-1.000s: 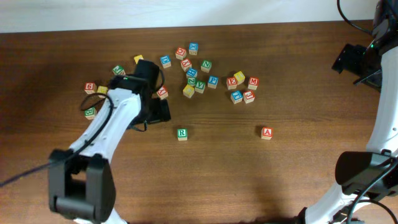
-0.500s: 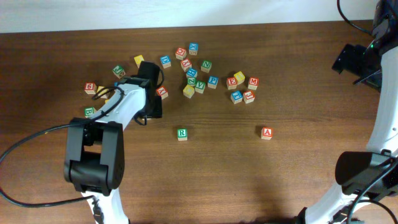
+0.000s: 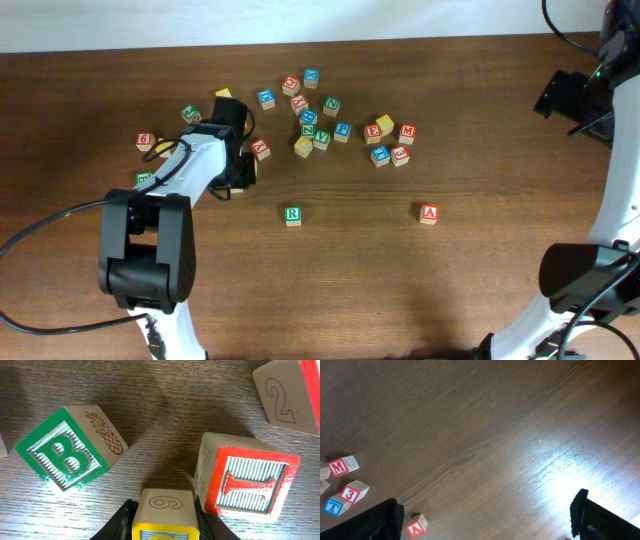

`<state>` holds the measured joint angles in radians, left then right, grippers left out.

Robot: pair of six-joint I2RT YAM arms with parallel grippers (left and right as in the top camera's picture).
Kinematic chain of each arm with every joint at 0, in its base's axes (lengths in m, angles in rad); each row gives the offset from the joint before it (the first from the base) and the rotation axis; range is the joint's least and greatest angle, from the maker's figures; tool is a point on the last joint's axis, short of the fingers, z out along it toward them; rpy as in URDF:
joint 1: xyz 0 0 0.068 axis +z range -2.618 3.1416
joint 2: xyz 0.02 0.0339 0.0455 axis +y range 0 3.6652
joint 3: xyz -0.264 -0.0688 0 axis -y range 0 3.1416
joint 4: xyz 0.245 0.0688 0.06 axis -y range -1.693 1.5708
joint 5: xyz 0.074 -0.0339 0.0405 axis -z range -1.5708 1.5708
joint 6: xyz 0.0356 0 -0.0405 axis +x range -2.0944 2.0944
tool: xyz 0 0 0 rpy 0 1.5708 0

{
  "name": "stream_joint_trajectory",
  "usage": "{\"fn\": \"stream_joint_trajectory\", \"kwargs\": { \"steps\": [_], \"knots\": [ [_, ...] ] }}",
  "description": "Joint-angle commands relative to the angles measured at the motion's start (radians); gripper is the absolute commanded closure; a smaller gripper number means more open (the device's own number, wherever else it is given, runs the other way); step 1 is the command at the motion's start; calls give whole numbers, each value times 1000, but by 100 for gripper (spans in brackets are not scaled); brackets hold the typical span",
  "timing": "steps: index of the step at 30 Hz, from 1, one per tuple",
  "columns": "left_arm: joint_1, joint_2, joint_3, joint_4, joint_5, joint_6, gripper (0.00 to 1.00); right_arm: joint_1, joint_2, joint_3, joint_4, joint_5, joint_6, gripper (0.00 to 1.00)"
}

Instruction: Spell out RSS

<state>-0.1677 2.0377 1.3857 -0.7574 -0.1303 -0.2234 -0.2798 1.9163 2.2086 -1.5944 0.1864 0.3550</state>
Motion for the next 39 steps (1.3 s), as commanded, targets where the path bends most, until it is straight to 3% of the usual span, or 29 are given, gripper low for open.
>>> {"fn": "stream_joint_trajectory", "kwargs": {
  "steps": [1, 6, 8, 10, 12, 14, 16, 20, 23, 26, 39],
  "knots": [
    [5, 11, 14, -19, 58, 8, 78, 4, 3, 2, -2, 9, -7, 2],
    [2, 4, 216, -278, 120, 8, 84, 4, 3, 2, -2, 9, -7, 2],
    [-2, 3, 333, -418, 352, 8, 83, 4, 3, 2, -2, 9, -8, 2],
    [-30, 3, 351, -458, 603, 8, 82, 4, 3, 2, -2, 9, -7, 2],
    [-103, 3, 351, -480, 658, 0, 81, 4, 3, 2, -2, 9, -7, 2],
    [-224, 3, 347, -486, 567, -73, 81, 4, 3, 2, -2, 9, -7, 1],
    [-356, 5, 323, -465, 346, -270, 79, 4, 3, 2, -2, 9, -7, 2],
    [-494, 5, 206, -288, 29, -504, 78, 4, 3, 2, -2, 9, -7, 2],
    [-499, 6, 139, -181, -60, -525, 79, 4, 3, 2, -2, 9, -7, 2],
    [-510, 6, 77, -115, -47, -525, 77, 4, 3, 2, -2, 9, -7, 2],
    [-531, 10, 64, -150, -76, -502, 71, 4, 3, 2, -2, 9, -8, 2]
  ]
}}
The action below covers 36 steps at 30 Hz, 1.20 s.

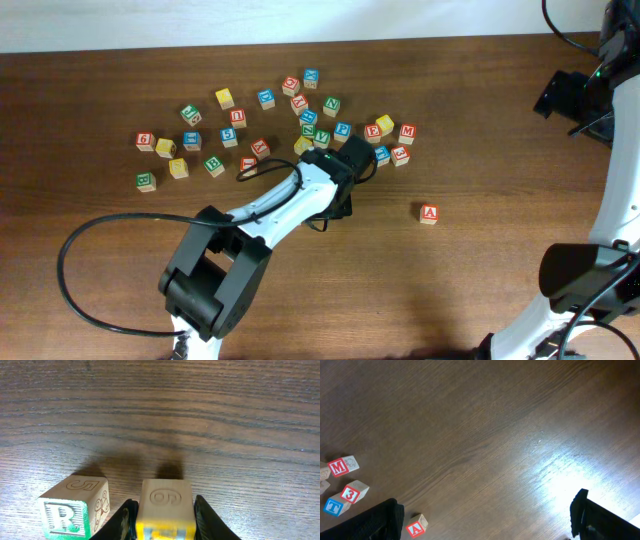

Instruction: Spell out RSS

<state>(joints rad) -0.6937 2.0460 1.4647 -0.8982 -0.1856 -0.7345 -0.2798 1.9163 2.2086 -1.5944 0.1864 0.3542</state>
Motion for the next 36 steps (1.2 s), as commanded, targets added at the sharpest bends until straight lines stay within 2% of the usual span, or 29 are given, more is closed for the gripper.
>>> {"fn": "stream_joint_trajectory", "kwargs": {
  "steps": [1, 8, 12, 15, 21, 23, 24, 26, 28, 29, 30, 31, 34, 36],
  "knots": [
    [-5, 2, -18, -8, -21, 23, 71, 4, 3, 2, -2, 9, -7, 2],
    [-4, 2, -40, 23, -21, 25, 70, 4, 3, 2, -2, 9, -6, 2],
    [-4, 2, -34, 23, -17, 25, 55, 4, 3, 2, -2, 9, -6, 2],
    [-4, 2, -19, 22, -16, 25, 54, 4, 3, 2, -2, 9, -6, 2],
    [2, 1, 120, -35, -13, 54, 54, 4, 3, 2, -2, 9, -6, 2],
    [35, 1, 231, -133, -21, 55, 54, 4, 3, 2, -2, 9, -7, 2],
    [64, 1, 300, -195, -21, 55, 53, 4, 3, 2, -2, 9, -7, 2],
    [145, 1, 450, -333, -18, 130, 53, 4, 3, 2, -2, 9, -6, 2],
    [245, 1, 530, -420, -21, 138, 52, 4, 3, 2, -2, 9, -6, 2],
    [337, 2, 533, -424, -21, 193, 51, 4, 3, 2, -2, 9, -6, 2],
    [369, 2, 531, -425, -21, 214, 42, 4, 3, 2, -2, 9, -6, 2],
    [458, 2, 530, -448, -21, 217, 27, 4, 3, 2, -2, 9, -7, 2],
    [612, 2, 481, -457, -14, 216, 27, 4, 3, 2, -2, 9, -6, 2],
    [683, 3, 387, -396, -14, 217, 26, 4, 3, 2, -2, 9, -6, 2]
  ]
}}
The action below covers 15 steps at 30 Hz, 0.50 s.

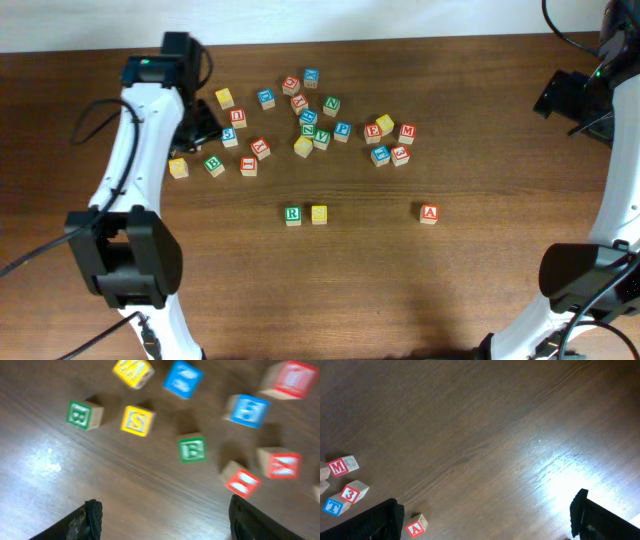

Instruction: Spell out RSS

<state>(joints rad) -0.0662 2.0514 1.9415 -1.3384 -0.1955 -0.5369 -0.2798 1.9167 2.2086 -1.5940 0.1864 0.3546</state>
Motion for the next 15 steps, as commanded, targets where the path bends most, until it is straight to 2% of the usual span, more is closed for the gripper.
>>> {"fn": "stream_joint_trajectory", "kwargs": {
  "steps": [1, 3, 9, 12, 15],
  "knots": [
    [104, -3, -172, 115, 14, 73, 26, 4, 3, 2, -2, 9, -7, 2],
    [164, -3, -248, 200, 85, 198, 27, 4, 3, 2, -2, 9, -7, 2],
    [184, -2, -264, 296, 88, 240, 30, 4, 3, 2, -2, 9, -7, 2],
    [176, -2, -272, 326, 105, 343, 30, 4, 3, 2, -2, 9, -7, 2],
    [176, -1, -273, 347, 98, 345, 35, 4, 3, 2, -2, 9, -7, 2]
  ]
}}
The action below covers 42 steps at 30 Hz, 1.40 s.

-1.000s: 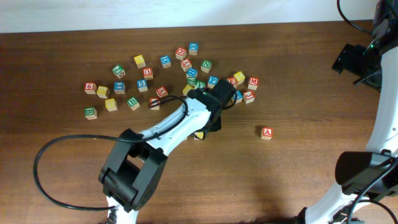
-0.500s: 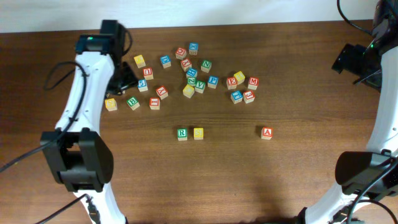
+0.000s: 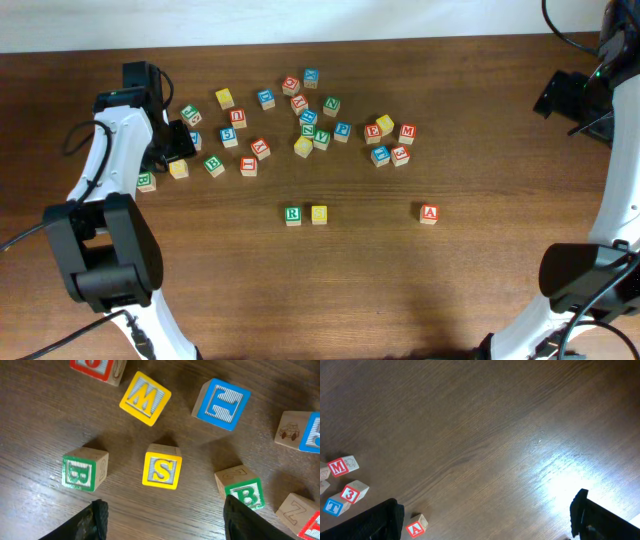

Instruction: Spell out RSS

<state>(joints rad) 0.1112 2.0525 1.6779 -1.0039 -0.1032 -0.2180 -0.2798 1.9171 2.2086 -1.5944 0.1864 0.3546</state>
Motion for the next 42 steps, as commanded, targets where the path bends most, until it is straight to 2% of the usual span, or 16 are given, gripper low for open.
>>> {"fn": "stream_joint_trajectory", "kwargs": {
  "steps": [1, 7, 13, 19, 21, 28, 29, 34, 42],
  "knots": [
    [-2, 2, -10, 16, 6, 26, 35, 4, 2, 2, -2, 9, -7, 2],
    [-2, 91, -10, 51, 9, 52, 34, 4, 2, 2, -2, 9, -7, 2],
    [-2, 92, -10, 138, 10, 52, 43, 4, 2, 2, -2, 9, -7, 2],
    [-2, 156, -10, 151, 10, 51, 45, 4, 2, 2, -2, 9, -7, 2],
    [-2, 156, -10, 151, 10, 51, 54, 4, 2, 2, -2, 9, -7, 2],
    [3, 158, -10, 138, 14, 51, 65, 4, 2, 2, -2, 9, -7, 2],
    [3, 158, -10, 139, 37, 51, 71, 4, 2, 2, -2, 9, -7, 2],
    [3, 153, -5, 114, 127, 51, 71, 4, 2, 2, -2, 9, -7, 2],
    [3, 72, 12, 68, 128, 51, 74, 4, 2, 2, -2, 9, -7, 2]
  ]
}}
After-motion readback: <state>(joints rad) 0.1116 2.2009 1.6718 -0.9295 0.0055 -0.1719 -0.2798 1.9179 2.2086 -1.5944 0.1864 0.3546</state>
